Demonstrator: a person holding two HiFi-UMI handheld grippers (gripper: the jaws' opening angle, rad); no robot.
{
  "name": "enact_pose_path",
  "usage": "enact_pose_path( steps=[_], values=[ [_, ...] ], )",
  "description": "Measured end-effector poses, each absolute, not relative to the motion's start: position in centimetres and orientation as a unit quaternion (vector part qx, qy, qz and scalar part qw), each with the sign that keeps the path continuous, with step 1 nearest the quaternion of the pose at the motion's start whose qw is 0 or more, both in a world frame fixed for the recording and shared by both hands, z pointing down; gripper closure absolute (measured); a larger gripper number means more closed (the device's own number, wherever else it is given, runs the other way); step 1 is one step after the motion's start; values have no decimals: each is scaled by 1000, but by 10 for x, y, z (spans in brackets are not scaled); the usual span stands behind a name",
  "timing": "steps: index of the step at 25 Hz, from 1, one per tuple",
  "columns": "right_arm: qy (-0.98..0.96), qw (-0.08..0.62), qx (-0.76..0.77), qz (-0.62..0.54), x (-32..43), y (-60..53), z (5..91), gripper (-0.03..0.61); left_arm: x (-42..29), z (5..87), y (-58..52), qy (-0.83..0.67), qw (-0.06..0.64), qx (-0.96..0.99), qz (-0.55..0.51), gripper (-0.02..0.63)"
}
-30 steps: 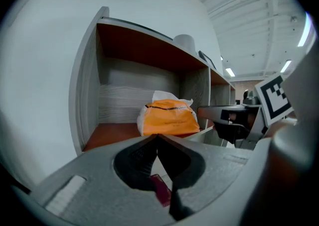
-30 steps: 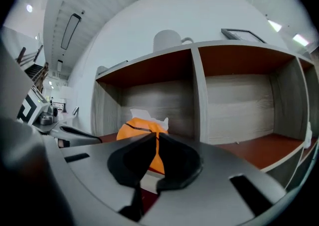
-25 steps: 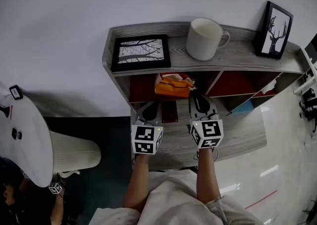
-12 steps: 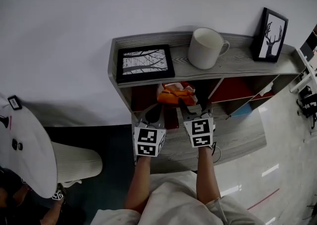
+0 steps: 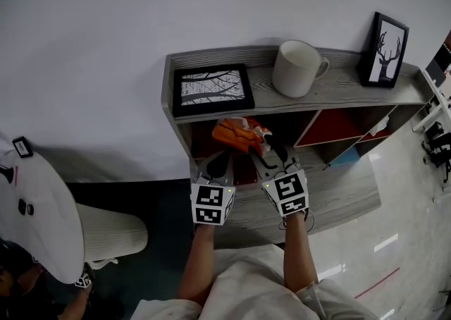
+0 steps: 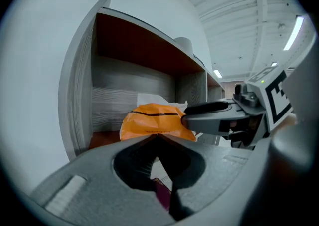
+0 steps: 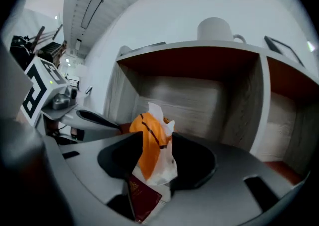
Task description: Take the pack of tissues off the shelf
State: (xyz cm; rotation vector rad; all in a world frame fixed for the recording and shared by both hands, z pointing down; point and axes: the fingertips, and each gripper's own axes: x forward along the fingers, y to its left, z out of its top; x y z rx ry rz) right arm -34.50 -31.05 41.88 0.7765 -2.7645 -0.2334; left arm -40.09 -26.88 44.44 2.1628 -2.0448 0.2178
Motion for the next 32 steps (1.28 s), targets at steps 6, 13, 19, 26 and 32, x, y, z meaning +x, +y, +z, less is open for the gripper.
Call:
enact_pose_path(
  steps=[6, 13, 19, 26, 32],
  values=[
    [-952, 144, 264, -57, -348, -307, 431, 307, -407, 444, -257, -683, 78, 722, 71, 603],
    [-927, 183, 311, -104, -349, -311, 448, 445, -406, 441, -253, -677, 72, 729, 69, 603],
    [-927, 164, 325, -93, -342, -310, 443, 545, -402, 441, -252, -674, 76, 732, 66, 603],
    [-936, 125, 321, -71, -331, -304, 436, 557, -403, 447, -244, -675, 85, 730, 68, 603],
    [-939, 89, 328, -50, -322, -297, 429, 557, -410, 456, -232, -680, 91, 724, 70, 604]
  ],
)
